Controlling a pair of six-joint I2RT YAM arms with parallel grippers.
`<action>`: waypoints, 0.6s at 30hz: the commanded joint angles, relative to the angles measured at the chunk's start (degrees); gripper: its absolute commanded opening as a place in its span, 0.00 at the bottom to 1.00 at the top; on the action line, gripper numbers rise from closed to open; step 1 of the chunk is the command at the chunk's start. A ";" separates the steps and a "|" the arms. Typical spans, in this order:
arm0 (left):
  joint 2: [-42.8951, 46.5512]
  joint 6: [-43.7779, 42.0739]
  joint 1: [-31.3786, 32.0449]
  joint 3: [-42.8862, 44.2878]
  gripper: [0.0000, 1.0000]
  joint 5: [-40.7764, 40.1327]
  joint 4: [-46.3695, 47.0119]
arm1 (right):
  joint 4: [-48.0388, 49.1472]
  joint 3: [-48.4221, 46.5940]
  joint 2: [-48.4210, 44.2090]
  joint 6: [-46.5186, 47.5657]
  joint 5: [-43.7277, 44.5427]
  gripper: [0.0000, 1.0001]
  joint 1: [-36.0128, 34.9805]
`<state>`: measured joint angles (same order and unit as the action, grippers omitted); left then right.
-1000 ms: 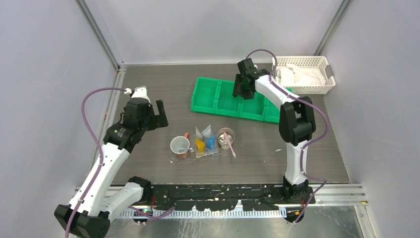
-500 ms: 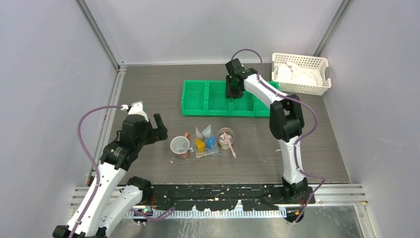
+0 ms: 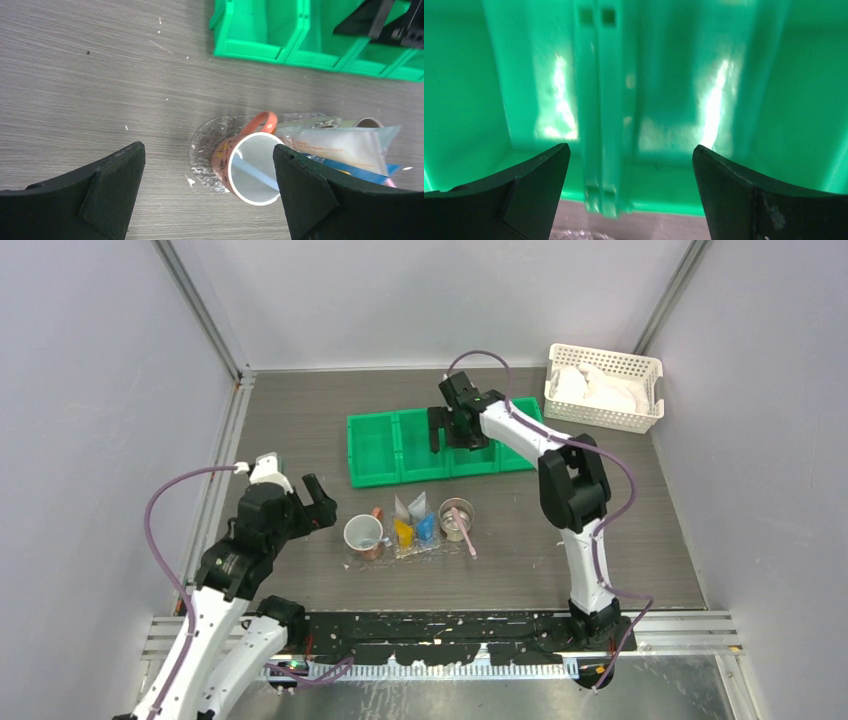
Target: Prepare toiletry sets of a toothbrush and toothpaste on the tray
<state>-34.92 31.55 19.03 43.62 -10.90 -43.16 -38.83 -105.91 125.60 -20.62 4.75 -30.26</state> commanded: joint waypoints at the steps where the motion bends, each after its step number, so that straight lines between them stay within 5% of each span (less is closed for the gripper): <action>1: 4.66 5.32 -0.19 -0.51 1.00 0.76 -0.16 | 4.81 7.18 -16.16 0.27 3.98 1.00 0.34; 9: 8.01 18.84 -0.16 -3.42 1.00 1.57 -5.80 | 6.43 22.57 -40.54 -3.35 9.92 1.00 0.56; 16: 16.48 30.42 -0.13 -13.26 1.00 1.23 -3.71 | 4.54 29.43 -49.90 -3.96 9.16 1.00 0.84; 18: 19.90 32.40 -0.13 -15.38 0.92 0.45 -3.50 | 3.95 30.35 -51.13 -3.69 9.09 0.99 0.90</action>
<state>-19.79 56.49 19.03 30.92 -9.37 -47.64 -33.47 -78.52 74.72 -23.90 13.04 -29.61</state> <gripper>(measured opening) 0.977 0.995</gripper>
